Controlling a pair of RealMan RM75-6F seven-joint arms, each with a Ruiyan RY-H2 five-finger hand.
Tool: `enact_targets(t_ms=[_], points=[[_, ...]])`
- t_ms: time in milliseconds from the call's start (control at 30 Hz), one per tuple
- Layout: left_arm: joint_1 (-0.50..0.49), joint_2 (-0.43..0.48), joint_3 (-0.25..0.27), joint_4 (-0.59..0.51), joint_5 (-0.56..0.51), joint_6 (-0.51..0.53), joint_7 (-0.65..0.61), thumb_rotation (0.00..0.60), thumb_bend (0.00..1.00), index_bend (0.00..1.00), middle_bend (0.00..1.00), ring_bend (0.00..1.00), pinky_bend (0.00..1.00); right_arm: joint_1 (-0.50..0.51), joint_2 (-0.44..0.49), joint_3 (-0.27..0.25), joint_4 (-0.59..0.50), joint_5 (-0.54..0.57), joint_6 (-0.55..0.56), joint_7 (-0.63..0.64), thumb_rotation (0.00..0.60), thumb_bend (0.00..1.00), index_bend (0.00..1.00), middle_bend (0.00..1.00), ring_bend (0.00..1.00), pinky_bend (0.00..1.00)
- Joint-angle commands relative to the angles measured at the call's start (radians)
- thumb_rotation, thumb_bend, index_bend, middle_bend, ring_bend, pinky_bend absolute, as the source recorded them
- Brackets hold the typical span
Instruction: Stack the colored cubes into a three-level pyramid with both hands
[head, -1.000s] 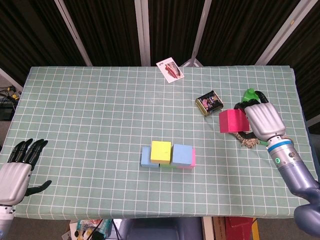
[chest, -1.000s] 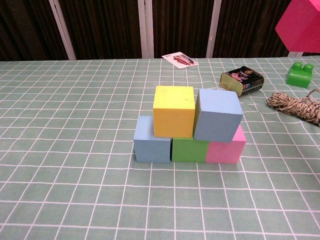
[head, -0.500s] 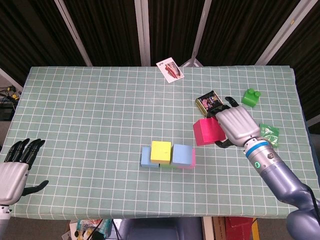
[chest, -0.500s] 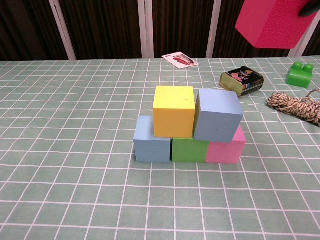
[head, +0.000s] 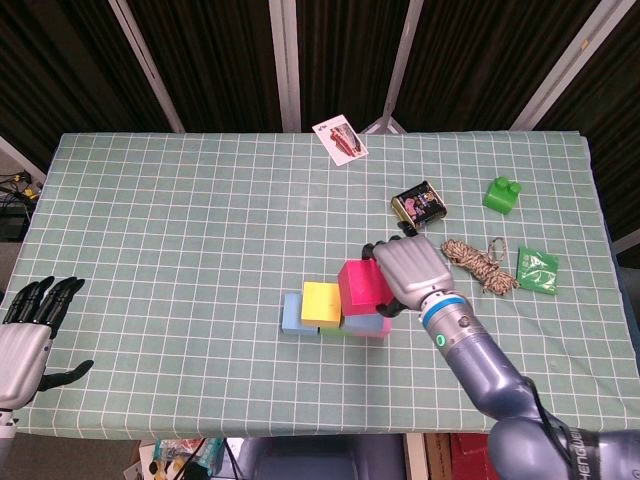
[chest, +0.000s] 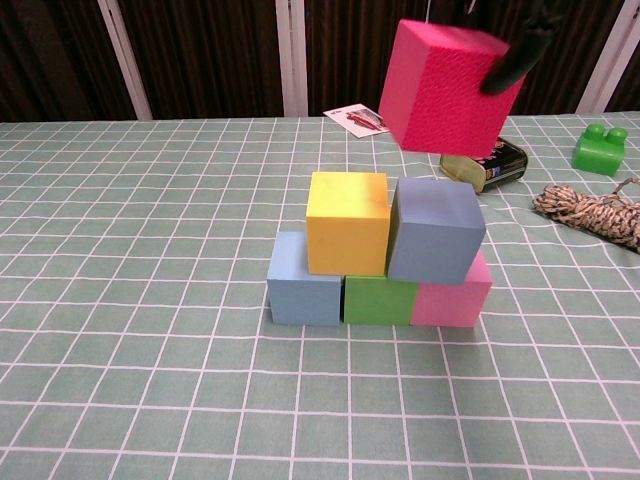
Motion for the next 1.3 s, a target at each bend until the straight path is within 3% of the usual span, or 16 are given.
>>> enact_targets(t_ms=[33, 200, 433, 767, 967, 1300], points=[[0.000, 0.002, 0.001, 0.000, 0.001, -0.002, -0.003, 0.600, 0.06, 0.00, 0.06, 0.00, 0.00, 0.057, -0.089, 0.000, -0.008, 0.078, 0.082, -0.007, 0.600, 0.33, 0.45, 0.52, 0.30, 0.09], [0.002, 0.001, 0.005, -0.003, 0.009, -0.004, -0.004, 0.600, 0.07, 0.00, 0.06, 0.00, 0.00, 0.082, -0.208, 0.011, -0.008, 0.109, 0.225, 0.036, 0.600, 0.33, 0.45, 0.54, 0.32, 0.09], [0.003, 0.000, 0.005, -0.002, 0.013, -0.001, -0.007, 0.600, 0.06, 0.00, 0.06, 0.00, 0.00, 0.086, -0.319, 0.017, -0.008, 0.061, 0.403, 0.049, 0.600, 0.33, 0.45, 0.56, 0.34, 0.09], [0.003, -0.001, 0.007, -0.007, 0.013, -0.005, -0.005, 0.600, 0.06, 0.00, 0.06, 0.00, 0.00, 0.142, -0.441, 0.042, -0.008, 0.129, 0.685, -0.082, 0.600, 0.33, 0.45, 0.57, 0.35, 0.10], [0.004, 0.001, 0.007, -0.005, 0.013, -0.004, -0.009, 0.600, 0.06, 0.00, 0.06, 0.00, 0.00, 0.153, -0.486, 0.092, -0.008, 0.195, 0.763, -0.131, 0.600, 0.33, 0.45, 0.58, 0.35, 0.10], [0.004, 0.003, 0.007, -0.003, 0.015, -0.005, -0.014, 0.600, 0.06, 0.00, 0.06, 0.00, 0.00, 0.134, -0.516, 0.119, -0.005, 0.205, 0.792, -0.168, 0.600, 0.33, 0.45, 0.58, 0.35, 0.10]])
